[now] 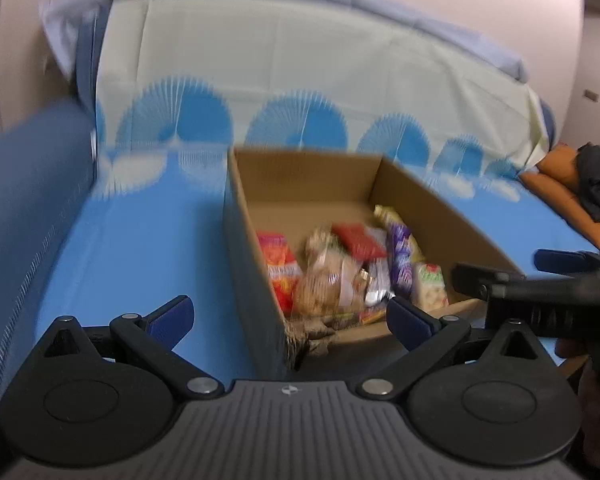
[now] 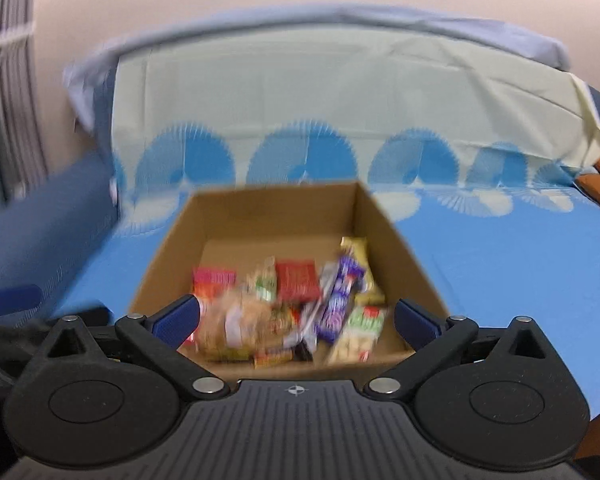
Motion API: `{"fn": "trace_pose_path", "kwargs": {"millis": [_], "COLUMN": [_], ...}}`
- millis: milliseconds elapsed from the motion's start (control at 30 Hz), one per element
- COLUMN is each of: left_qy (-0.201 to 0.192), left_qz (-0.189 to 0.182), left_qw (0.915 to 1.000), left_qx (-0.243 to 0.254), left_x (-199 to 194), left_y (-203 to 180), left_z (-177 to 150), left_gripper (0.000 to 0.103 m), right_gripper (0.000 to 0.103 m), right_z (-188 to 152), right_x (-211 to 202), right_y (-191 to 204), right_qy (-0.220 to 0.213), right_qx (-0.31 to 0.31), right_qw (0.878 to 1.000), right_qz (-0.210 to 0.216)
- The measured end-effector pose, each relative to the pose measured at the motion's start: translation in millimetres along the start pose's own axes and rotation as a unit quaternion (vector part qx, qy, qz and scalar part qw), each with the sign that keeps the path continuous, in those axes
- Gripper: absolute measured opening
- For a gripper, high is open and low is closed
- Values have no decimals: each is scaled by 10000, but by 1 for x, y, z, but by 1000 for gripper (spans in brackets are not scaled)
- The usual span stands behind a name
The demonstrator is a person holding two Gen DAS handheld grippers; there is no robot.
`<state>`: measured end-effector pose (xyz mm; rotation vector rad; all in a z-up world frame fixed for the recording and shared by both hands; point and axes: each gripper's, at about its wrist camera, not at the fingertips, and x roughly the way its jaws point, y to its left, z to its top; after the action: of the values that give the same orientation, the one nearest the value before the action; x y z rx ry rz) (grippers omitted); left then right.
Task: Organize snacks
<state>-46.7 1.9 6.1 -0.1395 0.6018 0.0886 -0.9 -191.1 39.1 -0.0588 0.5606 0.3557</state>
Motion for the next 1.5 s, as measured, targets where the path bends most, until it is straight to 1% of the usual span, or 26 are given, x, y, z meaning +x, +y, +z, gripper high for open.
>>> {"fn": "trace_pose_path", "kwargs": {"millis": [67, 133, 167, 300, 433, 533, 767, 1500], "left_qy": [-51, -86, -45, 254, 335, 348, 349, 351], "left_qz": [-71, 55, 93, 4, 19, 0, 16, 24], "left_qw": [10000, 9998, 9998, 9995, 9991, 9991, 9992, 9993], "left_qx": [35, 169, 165, -178, -240, -251, -206, -109], "left_x": [7, 14, 18, 34, 42, 46, 47, 47], "left_y": [2, 2, 2, 8, 7, 7, 5, 1], "left_z": [4, 5, 4, 3, 4, 5, 5, 4], "left_gripper": [103, 103, 103, 103, 102, 102, 102, 103], "right_gripper": [102, 102, 102, 102, 102, 102, 102, 102], "right_z": [-4, -5, -5, -6, -8, -9, -10, -11], "right_x": [9, 14, 17, 27, 33, 36, 41, 39], "right_y": [5, 1, -2, -7, -7, -7, -9, -9], "right_qy": [124, 230, 281, 406, 469, 509, 550, 544], "right_qx": [-299, -220, -139, -22, -23, -50, -26, -47], "right_qw": [9990, 9991, 9992, 9986, 9983, 9978, 9974, 9973], "right_qz": [-312, -281, -249, -353, -341, -416, -454, -488]}}
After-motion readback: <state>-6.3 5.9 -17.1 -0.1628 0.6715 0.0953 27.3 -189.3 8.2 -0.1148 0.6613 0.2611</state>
